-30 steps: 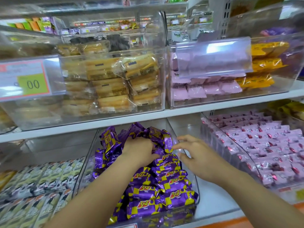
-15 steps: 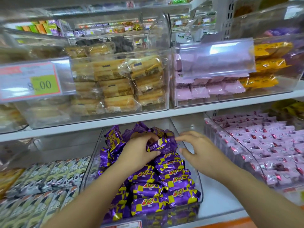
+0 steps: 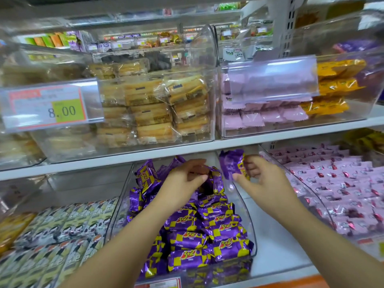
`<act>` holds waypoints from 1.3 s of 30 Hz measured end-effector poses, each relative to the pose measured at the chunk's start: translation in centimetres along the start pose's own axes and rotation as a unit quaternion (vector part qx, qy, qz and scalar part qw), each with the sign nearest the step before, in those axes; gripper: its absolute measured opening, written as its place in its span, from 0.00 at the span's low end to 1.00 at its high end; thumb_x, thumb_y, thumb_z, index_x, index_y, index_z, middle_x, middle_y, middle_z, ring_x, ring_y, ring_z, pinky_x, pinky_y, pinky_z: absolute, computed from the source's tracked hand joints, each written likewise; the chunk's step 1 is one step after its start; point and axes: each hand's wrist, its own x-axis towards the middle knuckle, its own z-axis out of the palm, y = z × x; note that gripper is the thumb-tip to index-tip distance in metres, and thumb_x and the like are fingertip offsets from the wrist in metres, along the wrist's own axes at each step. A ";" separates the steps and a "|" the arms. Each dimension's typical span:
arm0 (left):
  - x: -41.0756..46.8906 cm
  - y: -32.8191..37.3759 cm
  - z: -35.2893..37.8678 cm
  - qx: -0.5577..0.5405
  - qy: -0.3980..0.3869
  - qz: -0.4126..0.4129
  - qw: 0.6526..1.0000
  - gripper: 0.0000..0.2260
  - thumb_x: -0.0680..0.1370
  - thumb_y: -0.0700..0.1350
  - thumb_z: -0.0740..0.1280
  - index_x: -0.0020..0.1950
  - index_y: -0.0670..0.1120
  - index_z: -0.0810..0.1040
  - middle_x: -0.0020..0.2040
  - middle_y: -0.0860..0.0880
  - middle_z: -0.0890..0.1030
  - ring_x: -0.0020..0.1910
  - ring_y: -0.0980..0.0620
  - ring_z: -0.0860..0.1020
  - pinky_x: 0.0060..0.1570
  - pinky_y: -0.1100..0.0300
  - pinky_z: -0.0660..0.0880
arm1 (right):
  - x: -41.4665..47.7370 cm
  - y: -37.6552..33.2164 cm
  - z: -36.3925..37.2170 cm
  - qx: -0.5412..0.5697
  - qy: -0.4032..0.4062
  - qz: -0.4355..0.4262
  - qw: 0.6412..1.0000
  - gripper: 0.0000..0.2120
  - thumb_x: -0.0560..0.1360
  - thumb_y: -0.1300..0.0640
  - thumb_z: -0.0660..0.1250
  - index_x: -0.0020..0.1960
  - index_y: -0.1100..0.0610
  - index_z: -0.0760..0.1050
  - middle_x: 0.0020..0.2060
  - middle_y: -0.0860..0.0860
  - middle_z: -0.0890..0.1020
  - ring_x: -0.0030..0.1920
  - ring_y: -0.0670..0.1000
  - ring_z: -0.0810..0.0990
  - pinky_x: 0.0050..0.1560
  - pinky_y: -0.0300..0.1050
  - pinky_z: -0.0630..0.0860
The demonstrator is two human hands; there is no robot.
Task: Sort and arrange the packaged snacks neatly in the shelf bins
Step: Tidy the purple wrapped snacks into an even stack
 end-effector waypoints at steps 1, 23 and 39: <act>0.5 -0.4 0.0 0.036 0.009 -0.014 0.999 0.13 0.77 0.40 0.68 0.60 0.49 0.76 0.50 0.51 0.81 0.49 0.54 0.81 0.48 0.67 0.74 | 0.2 0.4 -0.4 -0.019 0.022 0.016 0.999 0.07 0.70 0.60 0.72 0.46 0.51 0.77 0.37 0.46 0.81 0.37 0.44 0.78 0.44 0.43 0.76; 3.5 -1.3 3.7 0.041 -0.125 -0.127 0.983 0.25 0.71 0.46 0.74 0.65 0.46 0.69 0.56 0.47 0.79 0.56 0.49 0.78 0.60 0.51 0.74 | -1.5 2.1 -1.5 0.074 -0.152 0.129 0.977 0.15 0.78 0.63 0.58 0.51 0.50 0.81 0.49 0.53 0.83 0.51 0.54 0.78 0.55 0.44 0.73; 1.6 -1.9 1.5 -0.049 -0.034 -0.037 0.998 0.33 0.68 0.45 0.77 0.68 0.54 0.66 0.56 0.51 0.79 0.52 0.56 0.80 0.55 0.57 0.77 | -1.0 1.4 -0.8 0.151 -0.106 0.200 0.962 0.17 0.75 0.59 0.66 0.61 0.47 0.70 0.45 0.40 0.76 0.41 0.38 0.76 0.40 0.32 0.72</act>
